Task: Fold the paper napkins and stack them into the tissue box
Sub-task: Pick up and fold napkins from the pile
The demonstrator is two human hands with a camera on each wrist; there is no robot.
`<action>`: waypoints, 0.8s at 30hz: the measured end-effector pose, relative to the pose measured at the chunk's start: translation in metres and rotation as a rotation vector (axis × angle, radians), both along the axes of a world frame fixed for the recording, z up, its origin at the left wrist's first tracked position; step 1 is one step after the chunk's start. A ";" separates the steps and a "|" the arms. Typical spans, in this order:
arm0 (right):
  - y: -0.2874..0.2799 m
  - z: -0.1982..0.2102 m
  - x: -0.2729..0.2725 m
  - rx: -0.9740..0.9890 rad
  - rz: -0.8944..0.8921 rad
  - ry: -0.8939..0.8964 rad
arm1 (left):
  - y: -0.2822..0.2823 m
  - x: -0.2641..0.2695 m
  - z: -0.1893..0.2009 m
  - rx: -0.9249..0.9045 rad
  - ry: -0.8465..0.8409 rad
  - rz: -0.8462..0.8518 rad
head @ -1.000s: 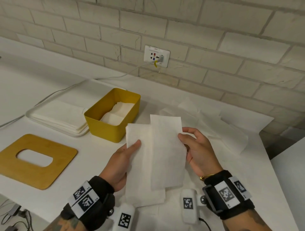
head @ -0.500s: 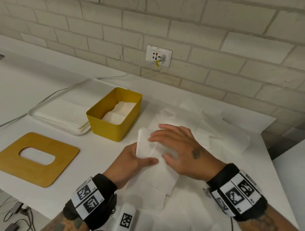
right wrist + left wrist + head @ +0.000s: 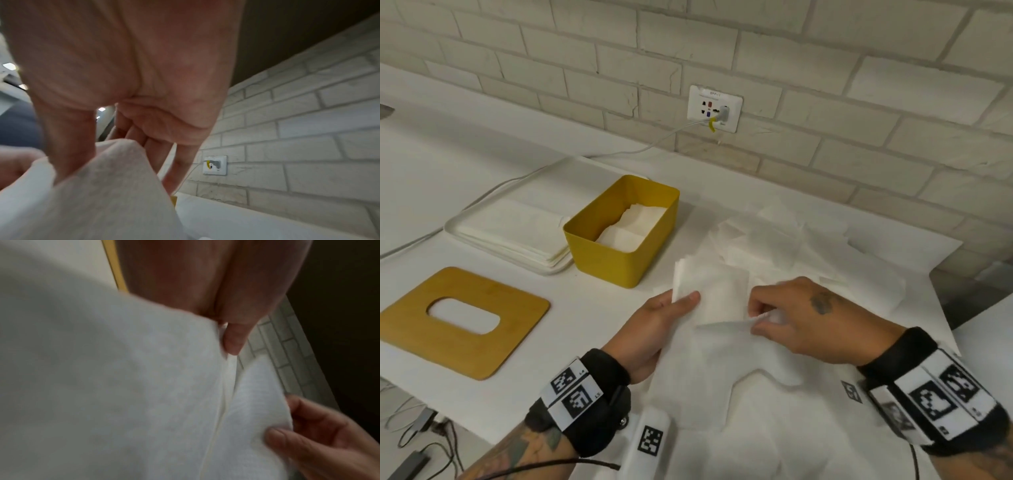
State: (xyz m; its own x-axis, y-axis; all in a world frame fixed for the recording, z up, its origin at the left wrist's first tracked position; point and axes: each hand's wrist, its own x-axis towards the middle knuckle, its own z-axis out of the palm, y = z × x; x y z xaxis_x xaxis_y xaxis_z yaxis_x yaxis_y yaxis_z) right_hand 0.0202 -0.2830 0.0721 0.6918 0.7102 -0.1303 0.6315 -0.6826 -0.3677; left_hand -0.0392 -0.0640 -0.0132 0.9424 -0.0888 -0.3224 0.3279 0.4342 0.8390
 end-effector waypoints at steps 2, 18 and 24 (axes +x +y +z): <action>-0.008 0.005 -0.001 0.199 -0.105 0.135 | 0.003 0.003 0.002 -0.053 0.002 0.078; 0.050 -0.061 -0.015 1.079 -0.704 0.733 | -0.002 0.002 0.017 -0.171 -0.054 0.073; 0.053 -0.067 -0.017 1.081 -0.748 0.696 | -0.005 0.001 0.017 -0.140 -0.060 0.069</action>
